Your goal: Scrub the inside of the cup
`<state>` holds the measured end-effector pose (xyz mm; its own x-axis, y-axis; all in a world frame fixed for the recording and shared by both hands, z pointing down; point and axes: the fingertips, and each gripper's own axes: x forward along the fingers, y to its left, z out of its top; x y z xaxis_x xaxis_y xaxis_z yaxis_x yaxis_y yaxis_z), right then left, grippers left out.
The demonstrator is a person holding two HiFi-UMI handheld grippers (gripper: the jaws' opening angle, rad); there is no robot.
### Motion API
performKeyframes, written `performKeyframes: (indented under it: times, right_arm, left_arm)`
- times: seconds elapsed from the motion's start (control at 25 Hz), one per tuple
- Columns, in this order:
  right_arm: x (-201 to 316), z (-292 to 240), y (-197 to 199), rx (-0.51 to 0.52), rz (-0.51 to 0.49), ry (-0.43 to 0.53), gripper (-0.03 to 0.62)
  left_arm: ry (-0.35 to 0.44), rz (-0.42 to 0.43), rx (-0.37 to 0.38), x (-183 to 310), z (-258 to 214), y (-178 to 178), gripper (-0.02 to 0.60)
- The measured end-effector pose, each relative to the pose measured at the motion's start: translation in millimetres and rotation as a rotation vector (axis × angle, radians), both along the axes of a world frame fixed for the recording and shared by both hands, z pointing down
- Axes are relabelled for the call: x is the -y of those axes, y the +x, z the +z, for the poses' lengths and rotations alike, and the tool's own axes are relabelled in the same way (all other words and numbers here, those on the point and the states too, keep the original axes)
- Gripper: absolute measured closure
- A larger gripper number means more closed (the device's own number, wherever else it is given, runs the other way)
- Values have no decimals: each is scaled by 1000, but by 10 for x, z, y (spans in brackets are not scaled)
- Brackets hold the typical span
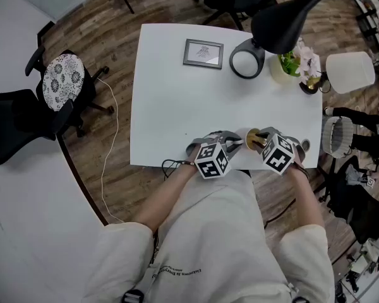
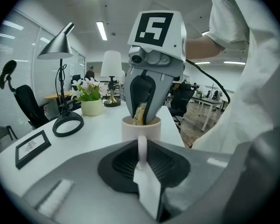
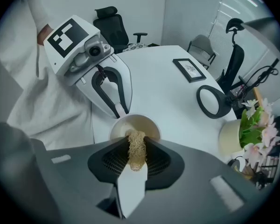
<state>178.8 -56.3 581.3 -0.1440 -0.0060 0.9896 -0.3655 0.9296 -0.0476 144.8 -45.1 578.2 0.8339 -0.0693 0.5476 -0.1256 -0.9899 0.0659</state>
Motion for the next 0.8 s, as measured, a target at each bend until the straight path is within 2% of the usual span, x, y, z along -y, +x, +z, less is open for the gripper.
performKeyframes:
  times: [0.56,0.8]
  right_arm:
    - [-160,-203,-62,104,70,-53,485]
    - [-114,-249,-88,133,87,-31,485]
  left_arm:
    - [2,-24,13,-12,6,26,531]
    - [19,10,19,-87,-31,100,532]
